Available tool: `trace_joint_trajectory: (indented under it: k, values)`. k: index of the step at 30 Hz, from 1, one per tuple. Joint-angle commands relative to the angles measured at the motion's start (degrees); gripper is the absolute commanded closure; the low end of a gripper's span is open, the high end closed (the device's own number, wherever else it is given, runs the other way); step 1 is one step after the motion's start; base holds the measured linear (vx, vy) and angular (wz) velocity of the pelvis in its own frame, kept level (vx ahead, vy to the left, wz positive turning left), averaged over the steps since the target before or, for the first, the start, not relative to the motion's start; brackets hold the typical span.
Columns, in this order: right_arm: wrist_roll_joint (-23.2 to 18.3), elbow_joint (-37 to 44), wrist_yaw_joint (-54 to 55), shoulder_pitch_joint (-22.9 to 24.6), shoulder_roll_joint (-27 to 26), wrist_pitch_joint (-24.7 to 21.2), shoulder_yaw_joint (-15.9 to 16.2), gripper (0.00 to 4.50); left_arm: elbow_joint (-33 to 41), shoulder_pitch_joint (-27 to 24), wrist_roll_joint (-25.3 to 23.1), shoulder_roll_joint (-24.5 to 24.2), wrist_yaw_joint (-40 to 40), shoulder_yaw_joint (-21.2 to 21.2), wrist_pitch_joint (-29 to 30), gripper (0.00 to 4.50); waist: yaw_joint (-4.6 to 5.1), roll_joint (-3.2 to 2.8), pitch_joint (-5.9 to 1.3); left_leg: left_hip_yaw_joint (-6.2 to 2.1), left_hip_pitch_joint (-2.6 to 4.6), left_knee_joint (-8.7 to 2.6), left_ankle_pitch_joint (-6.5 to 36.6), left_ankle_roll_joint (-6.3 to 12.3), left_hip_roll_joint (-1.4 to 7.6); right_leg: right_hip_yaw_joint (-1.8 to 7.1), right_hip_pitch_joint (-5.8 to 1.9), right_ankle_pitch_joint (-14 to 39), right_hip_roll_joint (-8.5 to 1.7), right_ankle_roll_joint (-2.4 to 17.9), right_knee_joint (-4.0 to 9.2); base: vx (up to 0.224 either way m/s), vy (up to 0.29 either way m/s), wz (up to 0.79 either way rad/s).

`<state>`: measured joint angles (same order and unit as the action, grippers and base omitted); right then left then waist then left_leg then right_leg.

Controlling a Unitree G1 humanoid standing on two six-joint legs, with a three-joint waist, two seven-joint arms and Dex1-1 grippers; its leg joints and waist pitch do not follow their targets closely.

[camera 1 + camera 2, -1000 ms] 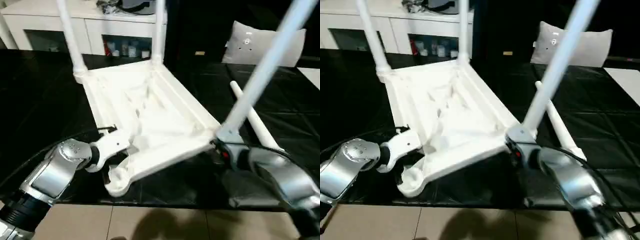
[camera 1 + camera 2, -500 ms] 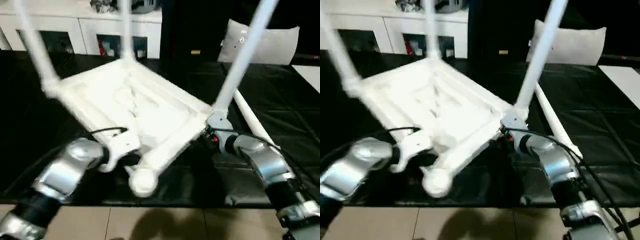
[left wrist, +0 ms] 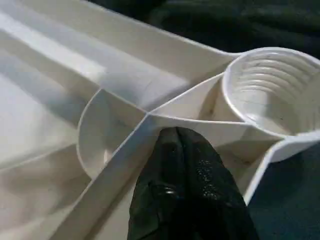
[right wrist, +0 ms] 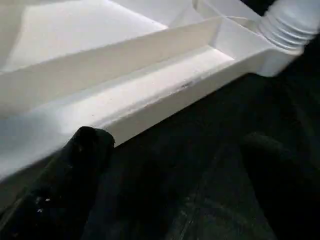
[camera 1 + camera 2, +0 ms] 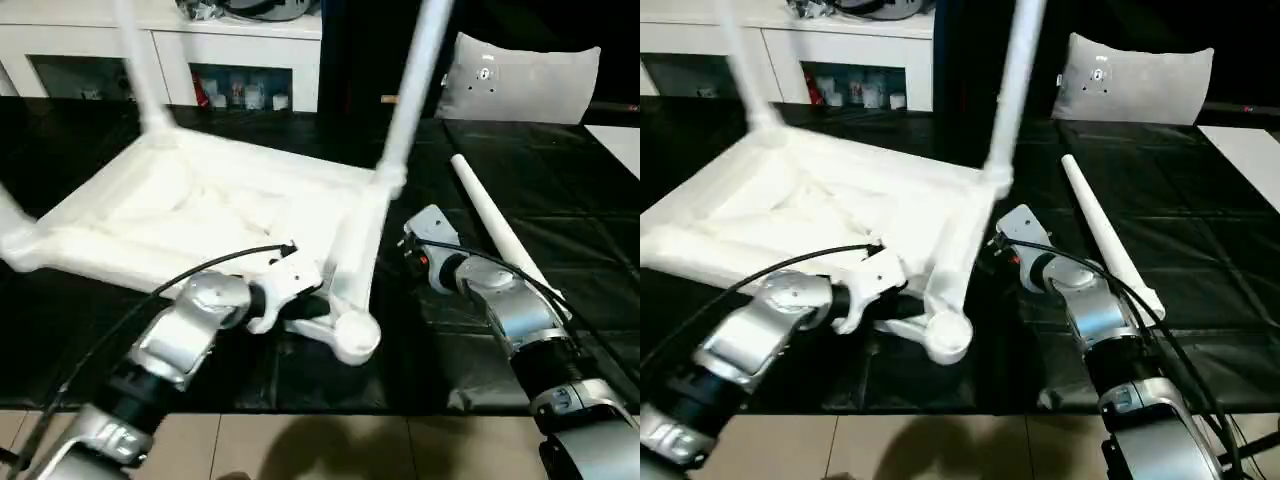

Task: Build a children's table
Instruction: Rotate table base, then move to table

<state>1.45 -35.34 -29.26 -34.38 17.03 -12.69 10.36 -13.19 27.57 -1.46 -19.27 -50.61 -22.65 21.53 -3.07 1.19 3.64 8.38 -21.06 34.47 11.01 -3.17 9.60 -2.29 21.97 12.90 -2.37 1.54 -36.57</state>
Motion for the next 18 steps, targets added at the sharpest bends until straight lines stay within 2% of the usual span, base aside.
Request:
trace_joint_trajectory:
  k: [1, 4, 5, 6, 8, 9, 10, 11, 13, 17, 18]
  values:
    - [-0.61, 1.55, -0.57, -1.74, -2.18, 2.60, 0.74, 0.00, -0.65, 1.24, -0.09, 3.52, 2.50, -1.45, -2.91, 4.45, -0.56, 0.17, -4.15, -0.24, 0.26, -3.40, 2.84, 2.63, 3.03, 2.86, -3.60, -4.45, -5.58, 14.93, 3.69, 0.000, 0.000, 0.00]
    - [-3.28, 3.41, -0.52, -0.53, -1.86, 1.12, -2.36, 0.00, -3.06, 1.51, -0.62, 5.80, 7.92, 1.14, -5.58, 4.45, -0.73, 0.18, -4.16, -0.25, 0.38, -3.41, 3.79, 2.88, 3.10, 2.91, -3.60, -3.80, -5.63, 14.51, 3.77, 0.000, 0.000, 0.00]
    - [-4.67, 5.92, 1.02, 0.83, -1.47, 0.61, -4.87, 0.00, -2.15, 0.74, 1.53, 7.17, 9.13, 3.74, -5.45, 4.28, -0.83, 0.29, -4.11, -0.23, 0.36, -3.43, 4.19, 3.10, 3.16, 2.91, -3.58, -3.39, -5.72, 14.43, 3.91, 0.000, 0.000, 0.00]
    - [-4.67, 5.92, 1.02, 0.83, -1.47, 0.61, -4.87, 0.00, -2.15, 0.74, 1.53, 7.17, 9.13, 3.74, -5.45, 4.28, -0.92, 0.25, -4.12, -0.20, 0.25, -3.42, 3.76, 3.14, 3.23, 2.99, -3.65, -3.95, -5.79, 14.36, 3.74, 0.000, 0.000, 0.00]
    - [-7.00, 8.93, 1.34, 2.21, -1.55, -1.49, -7.23, 0.00, -0.67, -0.20, 3.15, 8.50, 10.90, 6.04, -4.82, 4.05, -1.25, 0.34, -4.19, -0.21, 0.41, -3.44, 3.26, 3.44, 3.34, 2.93, -3.51, -4.86, -5.80, 14.77, 3.71, 0.000, 0.000, 0.00]
    - [-7.70, 11.29, 1.41, 3.37, -1.57, -2.10, -8.08, 0.00, 0.69, -1.18, 4.77, 9.67, 11.77, 7.86, -4.28, 4.05, -1.71, 0.18, -4.09, -0.21, 0.51, -3.45, 3.59, 3.48, 3.50, 2.93, -3.38, -4.74, -5.80, 14.81, 3.72, 0.000, 0.000, 0.00]
    - [-7.89, 12.77, 1.85, 4.11, -1.64, -2.33, -8.58, 0.00, 1.61, -1.91, 5.49, 10.32, 12.62, 8.92, -4.35, 3.99, -2.09, 0.31, -4.06, -0.15, 0.48, -3.50, 3.88, 3.33, 3.50, 2.90, -3.35, -4.11, -5.79, 14.48, 3.77, 0.000, 0.000, 0.00]
    - [-8.71, 15.99, 3.29, 5.65, -2.16, -3.31, -10.01, 0.00, 3.49, -3.56, 6.01, 11.40, 15.43, 10.99, -4.95, 3.81, -2.15, 0.03, -4.03, -0.19, 0.51, -3.54, 4.05, 3.12, 3.49, 2.91, -3.28, -3.75, -5.75, 14.37, 3.77, 0.000, 0.000, 0.00]
    - [-10.33, 21.20, 7.43, 8.13, -3.94, -5.05, -13.30, 0.00, 6.32, -6.02, 6.02, 12.53, 21.24, 14.60, -5.25, 3.72, -2.09, 0.28, -3.93, -0.24, 0.43, -3.73, 5.08, 2.72, 3.50, 2.92, -3.34, -2.21, -5.65, 13.17, 3.98, 0.000, 0.000, 0.00]
    - [-9.20, 26.65, 13.76, 11.18, -5.77, -7.74, -15.35, 0.00, 10.17, -8.56, 6.76, 13.12, 26.46, 19.81, -4.31, 3.62, -1.96, 0.20, -3.77, -0.33, 0.51, -3.93, 5.88, 1.65, 3.36, 2.85, -2.98, 1.69, -5.40, 11.43, 4.39, 0.000, 0.000, 0.00]
    - [-8.75, 29.55, 15.74, 12.46, -6.49, -12.91, -15.46, 0.00, 12.32, -9.90, 6.19, 12.93, 28.84, 21.82, -3.21, 3.62, -1.76, 0.30, -3.61, -0.33, 0.51, -4.06, 6.53, 1.20, 3.30, 2.86, -2.94, 3.38, -5.20, 10.81, 4.55, 0.000, 0.000, 0.00]
